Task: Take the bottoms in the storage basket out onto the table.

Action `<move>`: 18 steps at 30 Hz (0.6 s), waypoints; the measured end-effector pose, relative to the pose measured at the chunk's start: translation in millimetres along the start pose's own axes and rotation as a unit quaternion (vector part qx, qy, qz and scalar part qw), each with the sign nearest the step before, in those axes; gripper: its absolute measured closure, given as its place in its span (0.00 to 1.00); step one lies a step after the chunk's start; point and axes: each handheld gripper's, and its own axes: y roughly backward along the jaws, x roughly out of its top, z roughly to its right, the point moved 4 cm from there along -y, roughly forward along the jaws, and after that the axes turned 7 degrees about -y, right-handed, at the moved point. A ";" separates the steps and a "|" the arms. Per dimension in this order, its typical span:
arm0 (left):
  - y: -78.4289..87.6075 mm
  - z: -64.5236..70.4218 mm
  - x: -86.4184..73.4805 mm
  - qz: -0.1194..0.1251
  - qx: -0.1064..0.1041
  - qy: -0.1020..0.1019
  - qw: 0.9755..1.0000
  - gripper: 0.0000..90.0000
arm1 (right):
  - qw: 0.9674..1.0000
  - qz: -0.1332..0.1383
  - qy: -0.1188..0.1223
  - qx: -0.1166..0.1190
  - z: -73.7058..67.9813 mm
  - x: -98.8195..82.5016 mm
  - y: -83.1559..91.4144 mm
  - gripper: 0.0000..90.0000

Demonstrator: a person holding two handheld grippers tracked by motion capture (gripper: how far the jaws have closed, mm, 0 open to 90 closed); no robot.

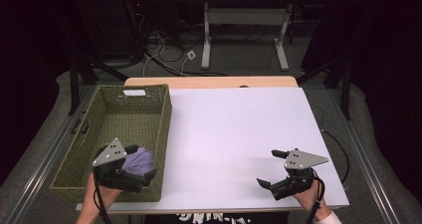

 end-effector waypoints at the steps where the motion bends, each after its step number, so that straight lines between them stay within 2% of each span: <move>1: 0.7 -1.9 0.3 0.001 0.002 0.001 1.000 0.00 | 1.000 0.000 0.002 -0.003 -0.3 0.4 1.2 0.00; 3: 0.7 -6.1 0.4 -0.004 -0.001 0.005 1.000 0.00 | 1.000 0.002 0.000 -0.003 0.1 0.8 2.3 0.00; 6: -3.0 -10.4 -1.1 -0.028 -0.007 0.004 1.000 0.00 | 1.000 -0.005 -0.007 0.000 2.9 -2.1 0.2 0.00; 7: -3.0 -10.4 -1.1 -0.028 -0.007 0.004 1.000 0.00 | 1.000 -0.006 -0.008 -0.001 3.8 -3.0 -0.2 0.00; 11: -6.2 -12.3 1.5 -0.043 -0.014 -0.008 0.999 0.00 | 1.000 -0.010 -0.015 -0.002 6.7 -4.5 -0.8 0.00; 15: -9.7 -15.4 3.1 -0.063 -0.020 -0.015 0.998 0.00 | 1.000 -0.010 -0.009 -0.003 5.2 -4.0 -0.4 0.00; 18: -9.4 -16.7 4.5 -0.063 -0.024 -0.014 0.998 0.00 | 1.000 -0.010 -0.010 -0.001 4.4 -4.3 0.3 0.00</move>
